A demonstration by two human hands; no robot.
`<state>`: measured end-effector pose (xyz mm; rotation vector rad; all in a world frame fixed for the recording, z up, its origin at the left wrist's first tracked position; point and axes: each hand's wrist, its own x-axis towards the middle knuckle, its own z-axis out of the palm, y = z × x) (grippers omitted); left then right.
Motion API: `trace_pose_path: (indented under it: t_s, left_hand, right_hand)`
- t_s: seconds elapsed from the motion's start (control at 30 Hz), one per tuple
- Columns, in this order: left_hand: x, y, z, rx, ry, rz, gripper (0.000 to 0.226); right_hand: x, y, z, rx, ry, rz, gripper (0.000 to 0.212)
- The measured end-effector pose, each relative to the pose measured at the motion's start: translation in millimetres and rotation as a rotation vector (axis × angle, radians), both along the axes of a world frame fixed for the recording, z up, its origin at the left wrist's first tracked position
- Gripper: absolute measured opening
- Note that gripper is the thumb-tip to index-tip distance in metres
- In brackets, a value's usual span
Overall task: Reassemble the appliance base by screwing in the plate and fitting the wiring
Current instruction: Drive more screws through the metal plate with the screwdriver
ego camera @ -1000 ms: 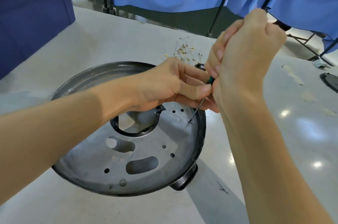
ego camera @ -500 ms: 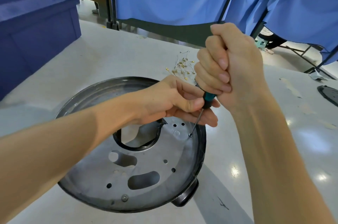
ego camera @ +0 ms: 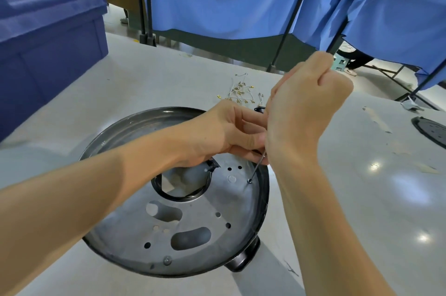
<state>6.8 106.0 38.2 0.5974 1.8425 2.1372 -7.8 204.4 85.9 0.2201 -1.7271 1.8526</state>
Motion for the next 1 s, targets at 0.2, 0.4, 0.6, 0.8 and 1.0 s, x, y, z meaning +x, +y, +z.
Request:
trace_pose_path:
  t_s: [0.2, 0.4, 0.6, 0.8, 1.0]
  left_hand:
    - [2, -1, 2, -0.047, -0.024, -0.003, 0.023]
    - [4, 0, 3, -0.053, -0.061, -0.08, 0.02]
    - [10, 1, 11, -0.168, 0.047, 0.118, 0.019]
    - [11, 13, 8, -0.227, 0.06, 0.123, 0.014]
    - [15, 3, 12, -0.279, 0.023, 0.041, 0.017]
  right_hand:
    - [-7, 33, 13, 0.01, -0.275, 0.738, 0.06]
    - [-15, 43, 18, -0.003, -0.424, 1.108, 0.065]
    - [-2, 30, 15, -0.149, -0.342, 0.75, 0.054]
    - [6, 20, 7, -0.126, -0.231, 0.384, 0.068]
    - [-7, 67, 19, 0.432, -0.185, 0.894, 0.036]
